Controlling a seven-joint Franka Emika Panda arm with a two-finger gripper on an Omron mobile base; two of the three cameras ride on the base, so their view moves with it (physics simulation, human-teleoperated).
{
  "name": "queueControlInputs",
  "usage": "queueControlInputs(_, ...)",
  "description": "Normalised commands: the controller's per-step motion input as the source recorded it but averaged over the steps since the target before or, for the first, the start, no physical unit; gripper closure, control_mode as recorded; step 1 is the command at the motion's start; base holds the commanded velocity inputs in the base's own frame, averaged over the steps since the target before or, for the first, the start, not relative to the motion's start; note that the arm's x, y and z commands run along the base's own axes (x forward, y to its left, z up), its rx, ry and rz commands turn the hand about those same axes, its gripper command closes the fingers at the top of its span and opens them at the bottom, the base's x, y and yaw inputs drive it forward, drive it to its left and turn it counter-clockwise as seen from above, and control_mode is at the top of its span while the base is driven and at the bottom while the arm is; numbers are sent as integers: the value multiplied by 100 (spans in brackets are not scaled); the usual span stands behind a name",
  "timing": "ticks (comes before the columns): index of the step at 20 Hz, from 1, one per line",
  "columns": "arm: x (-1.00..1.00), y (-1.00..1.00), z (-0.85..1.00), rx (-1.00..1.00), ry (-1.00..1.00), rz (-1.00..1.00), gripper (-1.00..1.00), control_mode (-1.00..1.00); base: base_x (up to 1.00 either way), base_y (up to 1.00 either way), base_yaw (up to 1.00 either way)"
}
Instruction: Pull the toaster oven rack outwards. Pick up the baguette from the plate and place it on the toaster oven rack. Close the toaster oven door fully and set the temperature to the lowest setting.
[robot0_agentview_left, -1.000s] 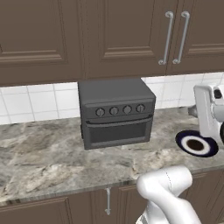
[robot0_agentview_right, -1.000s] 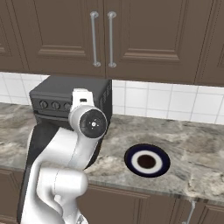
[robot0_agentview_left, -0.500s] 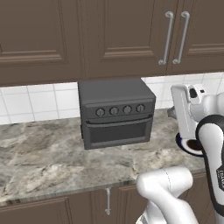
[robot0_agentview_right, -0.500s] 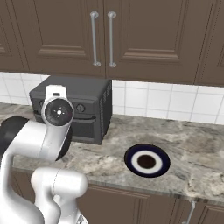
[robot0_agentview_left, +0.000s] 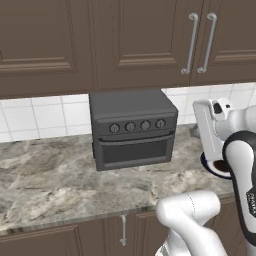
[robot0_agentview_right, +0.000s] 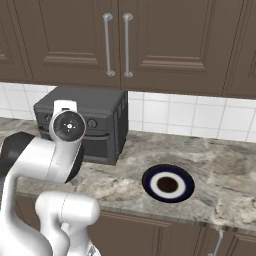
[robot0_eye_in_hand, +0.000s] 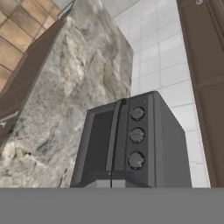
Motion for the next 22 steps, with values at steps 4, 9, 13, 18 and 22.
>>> queueControlInputs(4,0,2,-29,8,-6,0,100,-100,0,0,0)
queueControlInputs(9,1,13,-39,12,-12,0,100,-100,0,0,0)
queueControlInputs(13,3,53,-47,4,-15,-1,100,-100,0,0,0)
queueControlInputs(18,5,40,-41,4,-16,-5,100,-100,0,0,0)
queueControlInputs(22,26,-1,-46,8,-8,-8,100,-100,0,0,0)
